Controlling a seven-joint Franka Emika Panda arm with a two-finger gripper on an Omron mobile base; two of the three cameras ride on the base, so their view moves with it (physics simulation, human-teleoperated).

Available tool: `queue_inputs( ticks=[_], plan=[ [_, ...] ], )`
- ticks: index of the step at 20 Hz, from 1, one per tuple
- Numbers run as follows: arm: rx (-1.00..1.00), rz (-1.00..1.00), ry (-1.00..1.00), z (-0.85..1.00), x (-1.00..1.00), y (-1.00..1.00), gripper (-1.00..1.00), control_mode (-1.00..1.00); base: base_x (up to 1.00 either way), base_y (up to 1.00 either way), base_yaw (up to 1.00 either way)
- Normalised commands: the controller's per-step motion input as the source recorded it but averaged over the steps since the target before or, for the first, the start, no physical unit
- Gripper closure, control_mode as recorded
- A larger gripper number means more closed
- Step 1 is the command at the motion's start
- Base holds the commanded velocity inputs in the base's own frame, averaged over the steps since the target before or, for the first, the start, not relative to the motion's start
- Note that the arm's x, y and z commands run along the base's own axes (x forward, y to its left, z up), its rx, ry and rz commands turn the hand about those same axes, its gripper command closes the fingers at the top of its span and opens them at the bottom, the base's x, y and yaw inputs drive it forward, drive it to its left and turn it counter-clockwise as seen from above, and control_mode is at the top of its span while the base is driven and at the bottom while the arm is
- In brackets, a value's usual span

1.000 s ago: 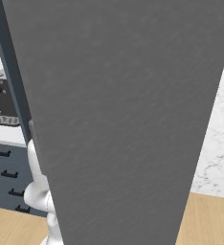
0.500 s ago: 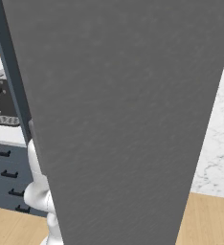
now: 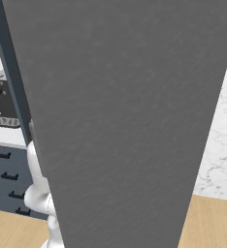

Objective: Place one bell pepper and one steak in each tupperware on the nearby counter, to pack two identical lunches.

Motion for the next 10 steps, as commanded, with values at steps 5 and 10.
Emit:
queue_inputs(
  ticks=[5, 10],
  plan=[
    [0.00, -0.01, -0.11, 0.03, -0.59, 0.01, 1.00, -1.00, 0.00, 0.00, 0.00],
    [-0.01, 0.06, -0.01, 0.10, -0.14, 0.03, 1.00, -1.00, 0.00, 0.00, 0.00]
  ],
)
